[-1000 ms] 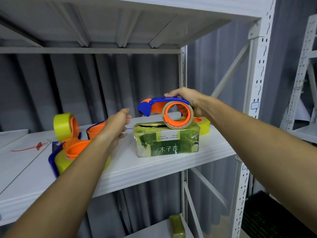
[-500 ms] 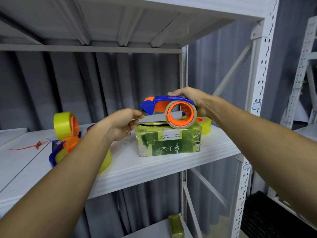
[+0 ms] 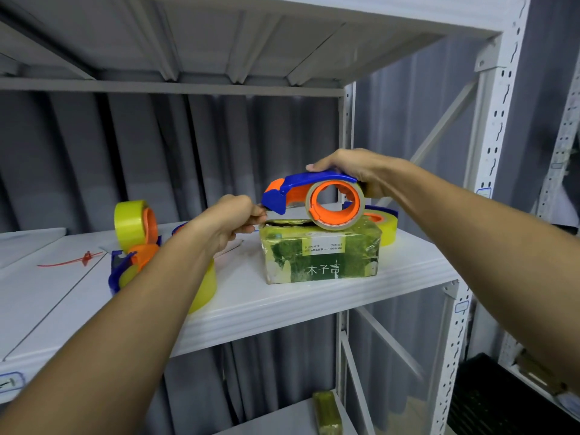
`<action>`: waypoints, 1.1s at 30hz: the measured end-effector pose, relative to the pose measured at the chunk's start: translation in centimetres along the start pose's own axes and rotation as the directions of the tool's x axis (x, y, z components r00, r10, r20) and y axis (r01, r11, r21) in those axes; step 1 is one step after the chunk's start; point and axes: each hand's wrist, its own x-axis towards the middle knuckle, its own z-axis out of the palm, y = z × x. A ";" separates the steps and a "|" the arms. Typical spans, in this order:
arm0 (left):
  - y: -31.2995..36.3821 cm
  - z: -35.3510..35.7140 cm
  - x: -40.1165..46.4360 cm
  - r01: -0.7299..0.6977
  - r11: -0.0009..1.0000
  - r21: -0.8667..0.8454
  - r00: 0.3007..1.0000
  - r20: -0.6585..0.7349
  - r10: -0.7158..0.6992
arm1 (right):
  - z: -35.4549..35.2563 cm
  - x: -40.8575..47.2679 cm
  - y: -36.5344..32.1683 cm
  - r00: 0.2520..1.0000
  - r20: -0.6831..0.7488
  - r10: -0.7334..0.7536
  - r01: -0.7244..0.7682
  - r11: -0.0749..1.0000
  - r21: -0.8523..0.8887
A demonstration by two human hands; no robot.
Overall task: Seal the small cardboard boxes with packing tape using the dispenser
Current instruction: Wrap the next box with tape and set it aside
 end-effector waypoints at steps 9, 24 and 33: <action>-0.1 -0.9 -0.6 -0.095 0.991 0.091 0.995 -0.028 0.098 | -1.9 -0.8 0.4 0.998 0.018 -0.055 0.056 0.998 -0.023; 0.0 0.3 -0.4 -0.055 0.947 0.315 0.998 0.032 0.048 | -1.4 -0.3 1.1 1.000 0.001 0.007 -0.007 0.988 -0.151; 0.2 0.8 -0.5 -0.047 0.861 0.506 0.998 -0.006 0.058 | -1.1 0.1 0.5 1.000 -0.016 0.016 -0.019 0.969 -0.248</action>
